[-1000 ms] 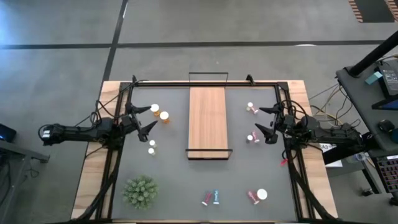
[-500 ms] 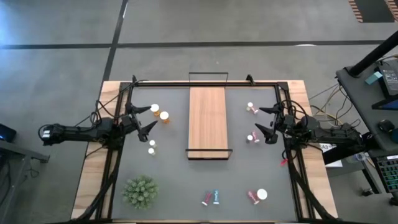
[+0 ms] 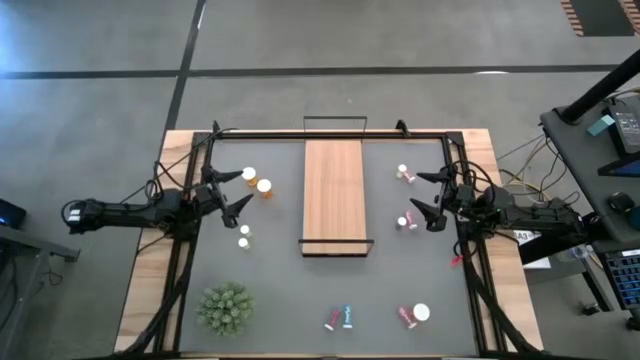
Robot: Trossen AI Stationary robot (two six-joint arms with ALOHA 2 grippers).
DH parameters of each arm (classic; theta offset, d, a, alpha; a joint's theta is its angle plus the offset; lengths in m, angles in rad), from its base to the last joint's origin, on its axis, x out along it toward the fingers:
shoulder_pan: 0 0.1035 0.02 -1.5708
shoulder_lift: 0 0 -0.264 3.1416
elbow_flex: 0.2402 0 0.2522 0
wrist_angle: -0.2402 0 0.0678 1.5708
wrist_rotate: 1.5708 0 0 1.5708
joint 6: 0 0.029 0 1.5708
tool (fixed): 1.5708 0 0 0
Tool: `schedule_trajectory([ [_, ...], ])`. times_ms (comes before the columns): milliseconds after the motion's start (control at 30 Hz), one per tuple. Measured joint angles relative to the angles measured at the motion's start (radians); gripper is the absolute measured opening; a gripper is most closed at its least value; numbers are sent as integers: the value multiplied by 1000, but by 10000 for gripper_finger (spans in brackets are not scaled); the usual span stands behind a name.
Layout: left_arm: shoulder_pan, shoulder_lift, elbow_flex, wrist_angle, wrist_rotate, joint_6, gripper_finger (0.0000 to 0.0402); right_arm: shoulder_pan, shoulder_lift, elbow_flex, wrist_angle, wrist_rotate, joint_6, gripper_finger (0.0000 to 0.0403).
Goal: Pick and place medicine bottles onto shelf by color
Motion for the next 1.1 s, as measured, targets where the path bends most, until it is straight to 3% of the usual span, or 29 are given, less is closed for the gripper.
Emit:
schedule_trajectory([
  [600,0,0,0,0,0,-3,322,0,0,0,0,0,0,350],
  [933,0,0,0,0,3,-380,322,0,0,0,0,0,0,350],
  [1100,0,0,0,0,3,-390,322,0,0,0,0,0,0,350],
])
